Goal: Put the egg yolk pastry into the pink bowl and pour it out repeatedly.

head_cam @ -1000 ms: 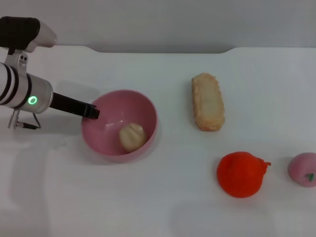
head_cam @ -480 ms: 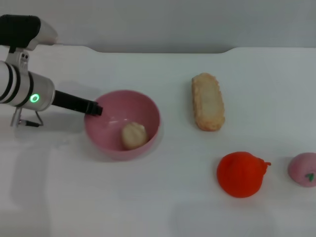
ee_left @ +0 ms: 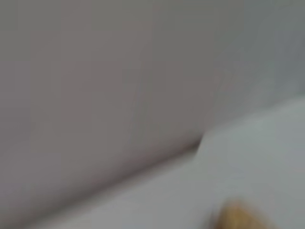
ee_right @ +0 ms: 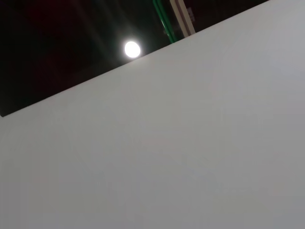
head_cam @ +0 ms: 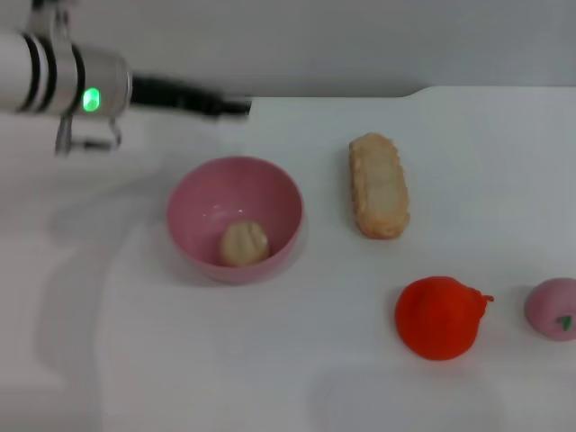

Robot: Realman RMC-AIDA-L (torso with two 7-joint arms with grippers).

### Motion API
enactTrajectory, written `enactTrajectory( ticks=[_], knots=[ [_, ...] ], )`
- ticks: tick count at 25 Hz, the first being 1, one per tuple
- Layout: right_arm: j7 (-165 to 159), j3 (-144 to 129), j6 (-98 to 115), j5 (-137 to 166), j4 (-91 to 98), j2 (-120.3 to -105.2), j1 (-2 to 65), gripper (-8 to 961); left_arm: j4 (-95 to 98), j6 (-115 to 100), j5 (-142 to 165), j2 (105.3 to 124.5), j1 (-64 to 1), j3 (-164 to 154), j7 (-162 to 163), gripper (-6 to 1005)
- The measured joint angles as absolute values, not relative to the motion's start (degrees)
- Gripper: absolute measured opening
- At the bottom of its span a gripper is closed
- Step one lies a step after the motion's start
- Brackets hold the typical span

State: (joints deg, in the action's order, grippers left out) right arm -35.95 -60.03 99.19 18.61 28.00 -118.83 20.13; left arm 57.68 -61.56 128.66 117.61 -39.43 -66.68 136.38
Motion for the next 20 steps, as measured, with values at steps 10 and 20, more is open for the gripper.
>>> enactTrajectory(
  ticks=[10,20],
  knots=[
    [-36.0,-59.5,99.4,18.3,26.5,-118.97,19.9,523,52.0,-49.0,59.4,118.57,-31.1,-66.8,80.1,754],
    [-28.9,-55.2,95.3,12.8,20.3,-118.84,19.7,523,16.6,-77.1,-0.3,119.07,-28.6,-81.7,10.3,804]
  ],
)
